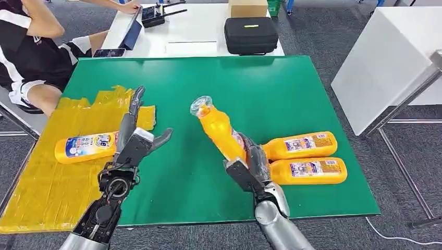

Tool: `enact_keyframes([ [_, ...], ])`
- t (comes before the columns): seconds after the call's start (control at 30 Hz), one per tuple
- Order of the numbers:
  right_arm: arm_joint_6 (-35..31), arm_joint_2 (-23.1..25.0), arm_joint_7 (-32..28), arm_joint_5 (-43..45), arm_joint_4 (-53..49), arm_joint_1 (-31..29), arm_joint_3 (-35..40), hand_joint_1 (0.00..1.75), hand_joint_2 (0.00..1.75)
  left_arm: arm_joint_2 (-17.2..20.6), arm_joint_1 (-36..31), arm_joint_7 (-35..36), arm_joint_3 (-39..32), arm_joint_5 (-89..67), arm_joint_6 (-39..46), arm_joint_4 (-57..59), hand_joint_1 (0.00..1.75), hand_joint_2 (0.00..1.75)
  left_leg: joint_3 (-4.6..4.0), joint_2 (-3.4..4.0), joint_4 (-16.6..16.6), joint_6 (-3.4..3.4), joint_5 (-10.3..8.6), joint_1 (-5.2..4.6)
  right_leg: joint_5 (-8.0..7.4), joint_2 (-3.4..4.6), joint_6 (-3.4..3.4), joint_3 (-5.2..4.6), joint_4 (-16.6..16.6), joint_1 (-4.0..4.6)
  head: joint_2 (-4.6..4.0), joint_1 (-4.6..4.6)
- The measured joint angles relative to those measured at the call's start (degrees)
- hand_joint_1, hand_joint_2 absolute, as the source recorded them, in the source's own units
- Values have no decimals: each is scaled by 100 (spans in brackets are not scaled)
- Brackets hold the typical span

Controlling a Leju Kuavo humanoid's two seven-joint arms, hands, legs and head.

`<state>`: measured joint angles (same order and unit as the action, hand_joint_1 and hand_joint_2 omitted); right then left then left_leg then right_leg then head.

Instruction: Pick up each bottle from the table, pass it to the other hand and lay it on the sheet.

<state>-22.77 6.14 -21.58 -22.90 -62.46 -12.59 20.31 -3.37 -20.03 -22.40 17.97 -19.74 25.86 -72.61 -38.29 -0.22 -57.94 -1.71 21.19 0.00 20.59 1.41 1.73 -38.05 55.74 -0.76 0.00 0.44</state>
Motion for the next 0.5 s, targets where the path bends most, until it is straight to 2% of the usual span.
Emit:
enact_keyframes([
  [0.1, -46, 70, -653, 995, -202, 100, -215, 175, 175, 17, 4, -59, 68, 355, -316, -24, 0, 175, -11, -6, 0, 0, 0, 0, 5, -4, 1, -7, 0, 0, 0, -2],
  [0.2, -7, 94, -856, 1643, -374, 133, -365, 175, 175, 30, 14, -81, 131, 664, -553, -24, 0, 175, -16, -5, 0, 0, 1, 0, 6, -3, 1, -12, 0, -1, 0, 0],
  [0.33, -5, 92, -1053, 1925, -444, 152, -403, 175, 175, 50, 86, -68, 225, 1097, -896, -61, 0, 175, -19, -4, 0, 0, 3, -2, 6, -3, 1, -15, 0, -2, 0, -2],
  [0.5, -112, 90, -1214, 1755, -459, 149, -322, 175, 175, 89, 194, 37, 374, 1371, -1297, -177, 0, 175, -22, -5, 0, 0, 3, -1, 6, -4, 1, -18, 0, -2, 0, -2],
])
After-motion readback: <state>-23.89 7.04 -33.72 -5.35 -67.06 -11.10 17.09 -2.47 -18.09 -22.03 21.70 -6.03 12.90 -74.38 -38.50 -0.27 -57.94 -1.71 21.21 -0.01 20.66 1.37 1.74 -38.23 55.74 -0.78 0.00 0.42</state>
